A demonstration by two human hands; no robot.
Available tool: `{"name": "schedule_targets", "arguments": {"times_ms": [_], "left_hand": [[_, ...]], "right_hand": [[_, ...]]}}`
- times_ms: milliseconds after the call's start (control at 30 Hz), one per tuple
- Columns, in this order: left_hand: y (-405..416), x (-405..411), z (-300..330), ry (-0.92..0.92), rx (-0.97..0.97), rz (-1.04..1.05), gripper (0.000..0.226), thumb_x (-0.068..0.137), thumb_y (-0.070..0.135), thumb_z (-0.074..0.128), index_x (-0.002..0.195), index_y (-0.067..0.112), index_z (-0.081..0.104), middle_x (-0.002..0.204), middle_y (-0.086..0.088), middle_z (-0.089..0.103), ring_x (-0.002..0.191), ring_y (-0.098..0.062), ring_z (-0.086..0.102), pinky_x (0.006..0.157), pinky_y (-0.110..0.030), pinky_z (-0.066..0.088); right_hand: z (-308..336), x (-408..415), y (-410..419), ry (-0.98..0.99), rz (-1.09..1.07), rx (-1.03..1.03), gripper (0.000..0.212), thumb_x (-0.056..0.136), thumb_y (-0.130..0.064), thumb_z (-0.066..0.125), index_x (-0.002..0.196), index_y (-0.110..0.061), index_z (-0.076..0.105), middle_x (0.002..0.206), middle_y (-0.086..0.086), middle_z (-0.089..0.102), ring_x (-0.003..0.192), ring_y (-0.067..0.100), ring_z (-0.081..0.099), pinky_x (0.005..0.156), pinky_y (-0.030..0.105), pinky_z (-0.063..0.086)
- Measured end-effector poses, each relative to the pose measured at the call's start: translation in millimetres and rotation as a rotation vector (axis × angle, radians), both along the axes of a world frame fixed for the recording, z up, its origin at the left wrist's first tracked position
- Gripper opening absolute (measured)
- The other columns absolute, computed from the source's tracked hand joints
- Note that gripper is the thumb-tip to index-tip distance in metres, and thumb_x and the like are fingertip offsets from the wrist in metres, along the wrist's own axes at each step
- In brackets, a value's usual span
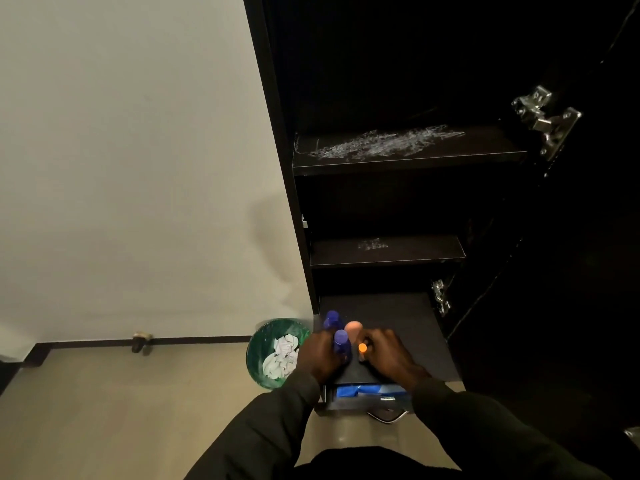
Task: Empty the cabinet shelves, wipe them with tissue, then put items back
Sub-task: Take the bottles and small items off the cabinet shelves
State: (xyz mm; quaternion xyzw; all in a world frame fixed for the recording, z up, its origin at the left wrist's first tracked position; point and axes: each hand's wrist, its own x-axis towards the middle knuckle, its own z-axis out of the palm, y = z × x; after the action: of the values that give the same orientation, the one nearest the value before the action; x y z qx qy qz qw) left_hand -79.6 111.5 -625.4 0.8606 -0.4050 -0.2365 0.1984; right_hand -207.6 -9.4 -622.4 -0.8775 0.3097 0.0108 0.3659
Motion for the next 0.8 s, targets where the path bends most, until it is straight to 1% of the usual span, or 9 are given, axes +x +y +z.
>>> {"name": "schedule_targets", "arguments": {"times_ms": [100, 167, 233, 300, 400, 500, 600, 667, 800], "left_hand": [[-1.5, 0.7, -9.6, -0.004, -0.006, 0.006, 0.036, 0.081, 0.052, 0.053, 0.088, 0.018, 0.065, 0.083, -0.003, 0.070, 0.076, -0.022, 0.066, 0.070, -0.033, 0.056], [-1.7, 1.3, -14.4, -0.002, 0.000, 0.008, 0.036, 0.081, 0.050, 0.054, 0.088, 0.017, 0.066, 0.084, -0.004, 0.071, 0.077, -0.023, 0.067, 0.070, -0.033, 0.056], [-1.1, 2.3, -17.2, 0.027, 0.012, 0.006, 0.034, 0.082, 0.047, 0.057, 0.087, 0.015, 0.068, 0.085, -0.005, 0.072, 0.078, -0.023, 0.067, 0.071, -0.031, 0.055], [-0.4, 2.7, -19.4, 0.052, 0.018, 0.007, 0.031, 0.082, 0.044, 0.060, 0.088, 0.015, 0.069, 0.086, -0.005, 0.072, 0.079, -0.023, 0.067, 0.071, -0.028, 0.053], [0.1, 1.8, -22.7, 0.077, 0.013, 0.030, 0.023, 0.084, 0.036, 0.062, 0.086, 0.015, 0.070, 0.087, -0.005, 0.073, 0.080, -0.022, 0.066, 0.068, -0.024, 0.046], [-0.9, 1.7, -26.6, 0.104, 0.009, 0.060, 0.021, 0.084, 0.035, 0.061, 0.087, 0.017, 0.069, 0.087, -0.001, 0.072, 0.080, -0.020, 0.065, 0.070, -0.023, 0.047], [-3.2, 2.7, -30.7, 0.112, -0.011, 0.079, 0.022, 0.084, 0.035, 0.060, 0.085, 0.015, 0.070, 0.084, -0.003, 0.072, 0.077, -0.021, 0.065, 0.071, -0.026, 0.050], [-4.6, 2.9, -32.1, 0.098, -0.021, 0.080, 0.022, 0.084, 0.034, 0.060, 0.085, 0.014, 0.070, 0.084, -0.004, 0.072, 0.077, -0.021, 0.065, 0.070, -0.027, 0.050], [-6.3, 3.8, -37.8, 0.082, -0.042, 0.080, 0.019, 0.086, 0.031, 0.059, 0.085, 0.016, 0.069, 0.087, -0.004, 0.073, 0.079, -0.022, 0.066, 0.066, -0.022, 0.040]], "right_hand": [[-3.2, 1.3, 0.8, 0.029, 0.006, -0.061, 0.013, 0.091, -0.020, 0.056, 0.082, -0.019, 0.066, 0.085, -0.001, 0.059, 0.077, 0.012, 0.055, 0.068, 0.023, 0.039], [-7.9, 2.6, -0.3, 0.048, 0.027, -0.080, 0.011, 0.090, -0.019, 0.057, 0.082, -0.019, 0.064, 0.087, 0.001, 0.063, 0.077, 0.012, 0.057, 0.066, 0.020, 0.037], [-14.3, 4.2, -2.0, 0.070, 0.045, -0.064, 0.012, 0.087, -0.017, 0.057, 0.077, -0.023, 0.059, 0.081, 0.000, 0.067, 0.074, 0.014, 0.062, 0.061, 0.019, 0.039], [-18.8, 6.3, -3.3, 0.093, 0.052, -0.065, 0.013, 0.085, -0.016, 0.057, 0.075, -0.024, 0.057, 0.078, -0.001, 0.068, 0.073, 0.014, 0.064, 0.061, 0.020, 0.042], [-23.7, 10.2, -4.6, 0.111, 0.057, -0.104, 0.008, 0.088, -0.021, 0.058, 0.081, -0.022, 0.061, 0.080, -0.002, 0.067, 0.073, 0.012, 0.063, 0.065, 0.024, 0.049], [-31.6, 13.0, -4.6, 0.112, 0.070, -0.098, 0.005, 0.092, -0.024, 0.057, 0.088, -0.023, 0.060, 0.083, -0.002, 0.065, 0.075, 0.010, 0.062, 0.068, 0.024, 0.052], [-37.6, 16.3, -4.4, 0.128, 0.077, -0.135, 0.005, 0.093, -0.025, 0.055, 0.090, -0.023, 0.059, 0.085, -0.002, 0.065, 0.073, 0.009, 0.060, 0.063, 0.020, 0.043], [-38.9, 19.6, -4.0, 0.135, 0.085, -0.156, 0.007, 0.093, -0.023, 0.055, 0.095, -0.020, 0.061, 0.090, 0.000, 0.066, 0.074, 0.010, 0.057, 0.064, 0.020, 0.039], [-42.1, 22.0, -5.2, 0.128, 0.089, -0.183, 0.010, 0.093, -0.024, 0.055, 0.096, -0.019, 0.062, 0.094, 0.001, 0.066, 0.078, 0.011, 0.056, 0.066, 0.021, 0.036]]}}
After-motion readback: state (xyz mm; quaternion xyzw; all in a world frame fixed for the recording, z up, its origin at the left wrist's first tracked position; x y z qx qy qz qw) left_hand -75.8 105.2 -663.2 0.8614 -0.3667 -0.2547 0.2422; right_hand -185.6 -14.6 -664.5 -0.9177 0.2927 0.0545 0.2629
